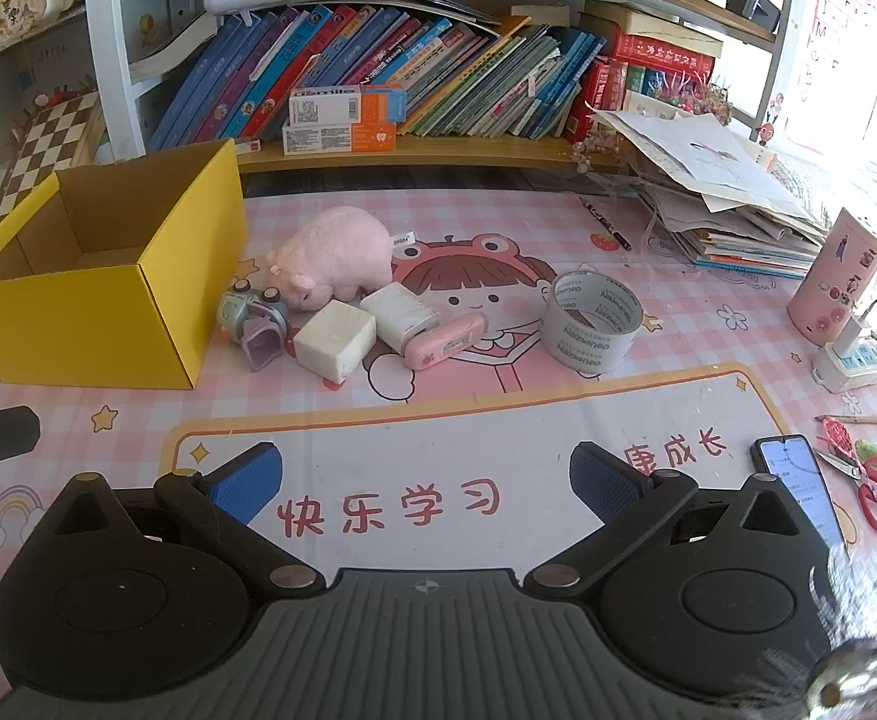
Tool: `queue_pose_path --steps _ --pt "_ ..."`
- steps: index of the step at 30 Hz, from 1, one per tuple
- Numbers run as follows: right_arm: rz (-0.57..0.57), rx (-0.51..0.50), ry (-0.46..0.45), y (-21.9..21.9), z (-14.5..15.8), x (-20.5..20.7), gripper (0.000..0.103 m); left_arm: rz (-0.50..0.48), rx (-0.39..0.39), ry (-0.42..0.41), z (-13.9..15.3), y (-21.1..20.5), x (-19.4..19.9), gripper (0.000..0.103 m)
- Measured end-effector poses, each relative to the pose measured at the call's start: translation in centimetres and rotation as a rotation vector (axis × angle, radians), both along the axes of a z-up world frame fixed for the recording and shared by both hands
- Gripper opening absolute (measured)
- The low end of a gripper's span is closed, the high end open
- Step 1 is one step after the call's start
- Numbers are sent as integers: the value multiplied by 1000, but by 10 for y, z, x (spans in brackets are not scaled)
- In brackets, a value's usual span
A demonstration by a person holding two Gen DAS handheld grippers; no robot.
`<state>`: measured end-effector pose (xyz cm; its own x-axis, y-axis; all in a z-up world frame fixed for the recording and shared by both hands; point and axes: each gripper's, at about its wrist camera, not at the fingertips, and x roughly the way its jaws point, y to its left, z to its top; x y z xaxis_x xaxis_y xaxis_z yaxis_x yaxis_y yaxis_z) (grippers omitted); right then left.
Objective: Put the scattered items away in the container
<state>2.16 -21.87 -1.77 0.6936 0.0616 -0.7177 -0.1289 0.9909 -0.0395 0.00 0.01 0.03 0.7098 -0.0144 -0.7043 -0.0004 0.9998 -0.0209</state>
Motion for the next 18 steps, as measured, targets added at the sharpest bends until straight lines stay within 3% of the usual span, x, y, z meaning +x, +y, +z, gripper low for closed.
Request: queue_pose_path --steps 18 --pt "0 -5 3 2 -2 3 103 6 -3 7 -9 -2 1 103"
